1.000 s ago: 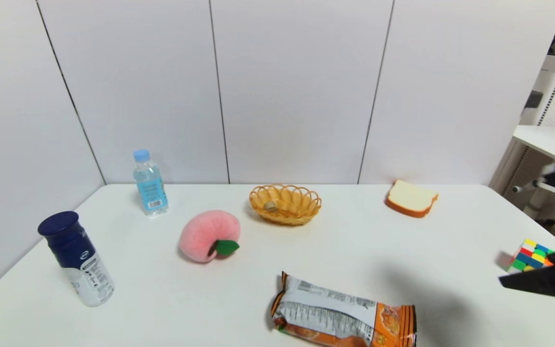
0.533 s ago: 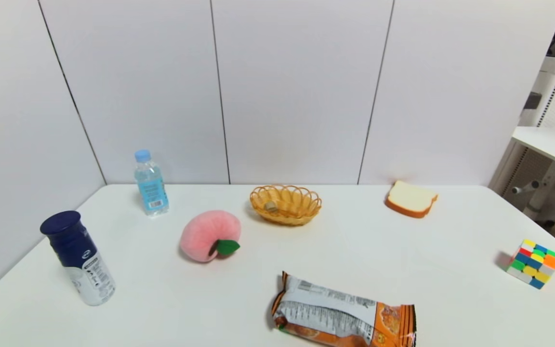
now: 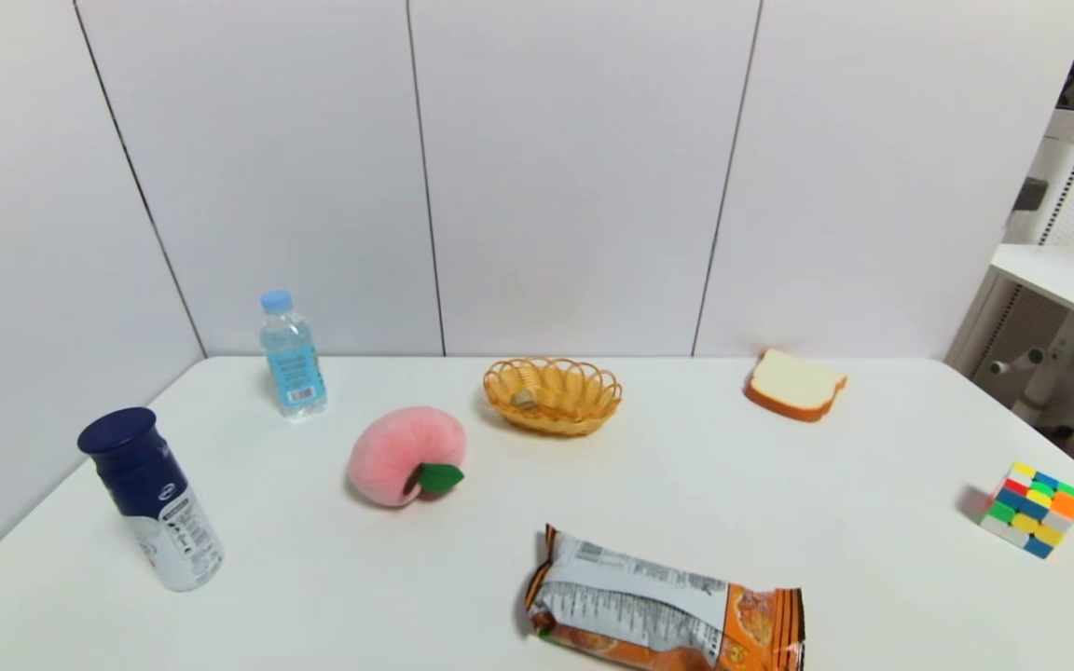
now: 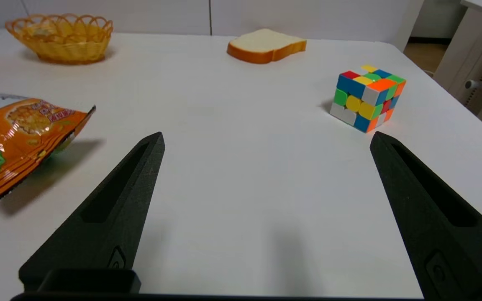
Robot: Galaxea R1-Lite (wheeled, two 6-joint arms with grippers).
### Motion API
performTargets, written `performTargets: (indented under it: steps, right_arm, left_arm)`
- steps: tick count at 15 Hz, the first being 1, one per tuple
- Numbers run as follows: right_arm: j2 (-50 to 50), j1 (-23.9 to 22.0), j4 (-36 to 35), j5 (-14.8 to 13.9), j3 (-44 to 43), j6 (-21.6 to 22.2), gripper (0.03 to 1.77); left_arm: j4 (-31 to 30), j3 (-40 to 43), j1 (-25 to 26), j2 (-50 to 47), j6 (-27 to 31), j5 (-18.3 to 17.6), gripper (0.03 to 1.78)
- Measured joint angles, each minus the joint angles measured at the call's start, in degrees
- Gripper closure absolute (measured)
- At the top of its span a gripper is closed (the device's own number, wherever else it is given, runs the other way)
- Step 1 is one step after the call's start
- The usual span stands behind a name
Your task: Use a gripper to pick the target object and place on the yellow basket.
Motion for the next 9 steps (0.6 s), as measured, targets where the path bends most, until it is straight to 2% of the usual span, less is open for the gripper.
performTargets:
  steps: [9]
  right_arm:
    - [-1.3, 0.0, 0.0, -0.1, 0.1, 0.7, 0.11]
  left_arm:
    - [0.0, 0.0, 0.0, 0.0, 0.0, 0.0, 0.12]
